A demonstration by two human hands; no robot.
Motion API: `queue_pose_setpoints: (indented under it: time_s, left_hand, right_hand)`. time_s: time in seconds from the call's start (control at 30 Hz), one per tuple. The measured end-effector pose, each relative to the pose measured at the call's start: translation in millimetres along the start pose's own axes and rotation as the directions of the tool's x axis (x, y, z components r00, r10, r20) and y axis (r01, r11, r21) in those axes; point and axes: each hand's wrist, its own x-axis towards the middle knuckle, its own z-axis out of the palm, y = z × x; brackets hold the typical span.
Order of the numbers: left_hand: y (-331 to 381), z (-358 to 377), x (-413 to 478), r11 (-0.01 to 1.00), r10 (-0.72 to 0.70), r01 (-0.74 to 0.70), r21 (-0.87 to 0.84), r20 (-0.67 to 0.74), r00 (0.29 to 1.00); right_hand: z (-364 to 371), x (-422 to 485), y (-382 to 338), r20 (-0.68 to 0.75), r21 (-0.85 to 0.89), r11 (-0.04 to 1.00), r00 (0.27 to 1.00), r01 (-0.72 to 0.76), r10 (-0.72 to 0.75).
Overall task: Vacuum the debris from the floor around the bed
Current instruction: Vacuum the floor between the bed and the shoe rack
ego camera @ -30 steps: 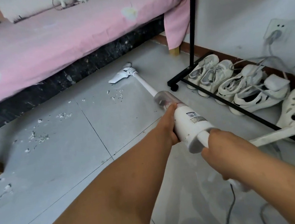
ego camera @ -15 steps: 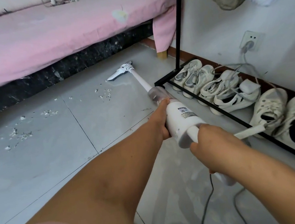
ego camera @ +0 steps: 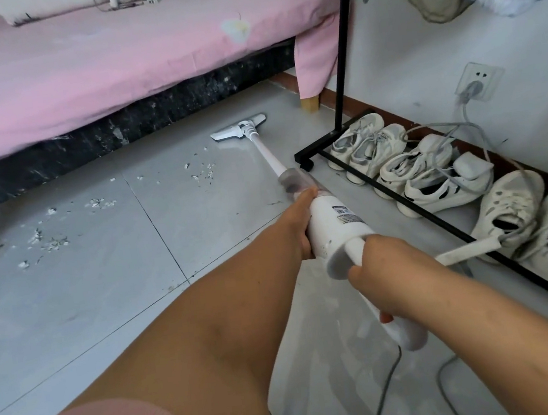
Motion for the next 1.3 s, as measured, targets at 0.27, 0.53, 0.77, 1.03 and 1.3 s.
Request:
queue_pose_setpoints:
  time_s: [0.27,0.53,0.77,1.03,1.3]
  left_hand:
    - [6.5,-27.2,-3.2,0.999,0.008,-0.01,-0.053,-0.047,0.999]
    - [7.8,-63.9,-14.4,0.99,0.01,-0.028,-0.137,-0.13,0.991]
    - [5.6,-102.1,-30.0,0.974,0.013,-0.057,-0.22,-0.194,0.981]
    - [4.1,-118.4,-53.6,0.96,-0.007,-0.058,-0.274,-0.233,0.972]
    - [1.0,-81.3,-49.4,0.938,-0.002,-0.049,-0.342,-0.148,0.989]
  right_hand:
    - [15.3,16.7,-7.7,-0.102,-0.025,0.974,0.969,0.225,-0.226]
    - [18.5,14.4,-38.8,0.029,-0.055,0.992,0.993,0.113,-0.111]
    - [31.2,10.3,-63.0,0.063,-0.134,0.974,0.982,0.183,-0.176]
    - [44.6,7.5,-61.0,-0.024,-0.264,0.838,0.866,0.477,-0.5]
    - [18.3,-9.1,-46.1,-0.058,-0.322,0.873,0.913,0.366,-0.404]
